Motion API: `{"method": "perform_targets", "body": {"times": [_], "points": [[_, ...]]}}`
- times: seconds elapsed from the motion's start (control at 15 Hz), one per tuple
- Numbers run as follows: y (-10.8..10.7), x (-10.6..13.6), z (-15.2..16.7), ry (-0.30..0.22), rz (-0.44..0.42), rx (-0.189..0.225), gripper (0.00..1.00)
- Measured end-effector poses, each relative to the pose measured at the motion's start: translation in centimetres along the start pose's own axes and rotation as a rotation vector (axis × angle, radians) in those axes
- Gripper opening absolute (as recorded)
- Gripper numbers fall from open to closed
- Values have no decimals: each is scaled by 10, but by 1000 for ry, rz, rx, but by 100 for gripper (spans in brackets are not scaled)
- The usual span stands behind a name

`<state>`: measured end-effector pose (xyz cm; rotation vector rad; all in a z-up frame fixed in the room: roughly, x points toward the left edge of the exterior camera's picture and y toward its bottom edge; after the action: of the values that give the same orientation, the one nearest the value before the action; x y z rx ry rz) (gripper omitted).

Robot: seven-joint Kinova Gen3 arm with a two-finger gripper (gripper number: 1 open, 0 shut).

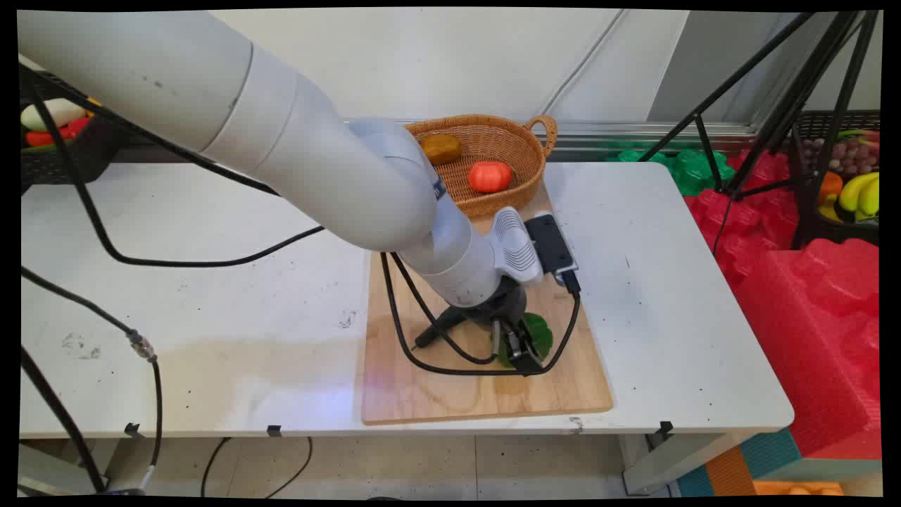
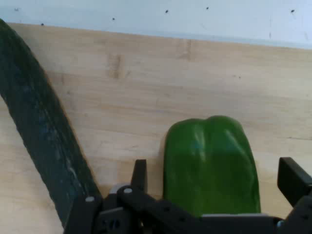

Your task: Pick up the potato from the vegetable basket

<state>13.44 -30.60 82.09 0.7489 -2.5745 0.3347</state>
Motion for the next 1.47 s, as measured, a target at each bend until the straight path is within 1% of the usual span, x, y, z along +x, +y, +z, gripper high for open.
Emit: {"method": "perform_targets", "body": {"times": [0.2,0.33,0.67,0.93,1.07,1.33,1.47], "points": [[2,0,-12,17,-2,0,100],[0,2,-29,40,-7,6,100],[-19,6,-78,102,-27,41,100],[-43,7,-109,138,-57,88,100],[-60,6,-122,150,-78,121,100],[-98,0,-141,158,-119,192,100],[-124,-4,-147,153,-142,233,100]]}}
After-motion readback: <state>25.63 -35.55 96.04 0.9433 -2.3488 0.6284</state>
